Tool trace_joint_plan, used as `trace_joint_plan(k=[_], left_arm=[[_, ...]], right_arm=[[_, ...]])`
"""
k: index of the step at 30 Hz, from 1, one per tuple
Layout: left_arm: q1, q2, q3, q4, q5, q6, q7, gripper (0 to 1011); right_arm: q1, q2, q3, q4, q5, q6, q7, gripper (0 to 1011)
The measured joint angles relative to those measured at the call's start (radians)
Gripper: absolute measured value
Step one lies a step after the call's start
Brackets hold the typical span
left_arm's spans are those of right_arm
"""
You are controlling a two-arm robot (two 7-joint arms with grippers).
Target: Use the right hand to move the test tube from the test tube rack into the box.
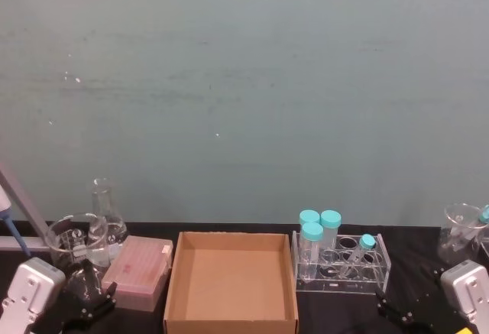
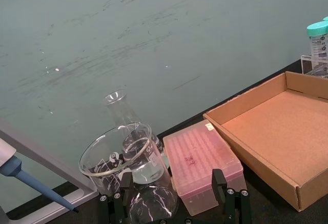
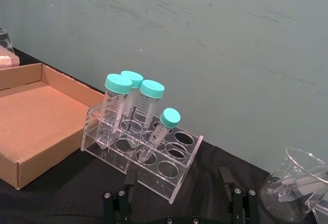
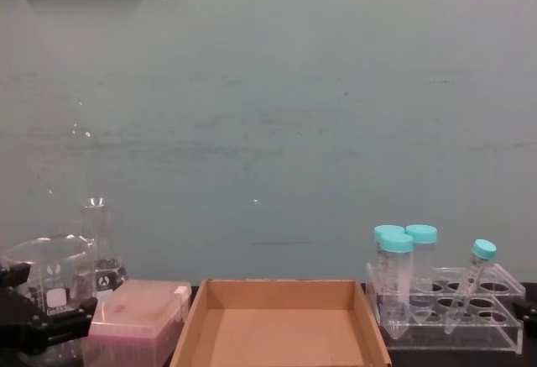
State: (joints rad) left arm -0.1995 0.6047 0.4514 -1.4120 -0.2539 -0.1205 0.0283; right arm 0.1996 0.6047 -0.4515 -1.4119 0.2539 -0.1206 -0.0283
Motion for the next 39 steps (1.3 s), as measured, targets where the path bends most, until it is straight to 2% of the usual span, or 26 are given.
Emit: trace_joint_plan(k=[5, 17, 25, 27, 33, 39], left_arm=[[0.0, 0.0, 0.0, 0.0, 0.0, 0.0, 0.0, 1000], [0.0, 0.0, 0.0, 0.0, 0.0, 0.0, 0.0, 1000], [0.0, 0.0, 0.0, 0.0, 0.0, 0.0, 0.0, 1000], [0.0, 0.0, 0.0, 0.0, 0.0, 0.0, 0.0, 1000], [0.0, 0.0, 0.0, 0.0, 0.0, 0.0, 0.0, 1000], [0.0, 0.0, 0.0, 0.0, 0.0, 0.0, 0.0, 1000]], right_arm=[[-0.001, -0.001, 0.002, 0.0, -0.001, -0.004, 0.001, 1000], [0.002, -0.032, 0.045, 0.035, 0.012, -0.052, 0.054, 1002], [0.038, -0.078, 0.068, 0.092, 0.063, -0.067, 0.121, 1002], [0.058, -0.099, 0.075, 0.12, 0.081, -0.071, 0.15, 1002], [0.085, -0.126, 0.082, 0.152, 0.097, -0.071, 0.185, 1002], [0.119, -0.164, 0.089, 0.188, 0.108, -0.035, 0.212, 1002]])
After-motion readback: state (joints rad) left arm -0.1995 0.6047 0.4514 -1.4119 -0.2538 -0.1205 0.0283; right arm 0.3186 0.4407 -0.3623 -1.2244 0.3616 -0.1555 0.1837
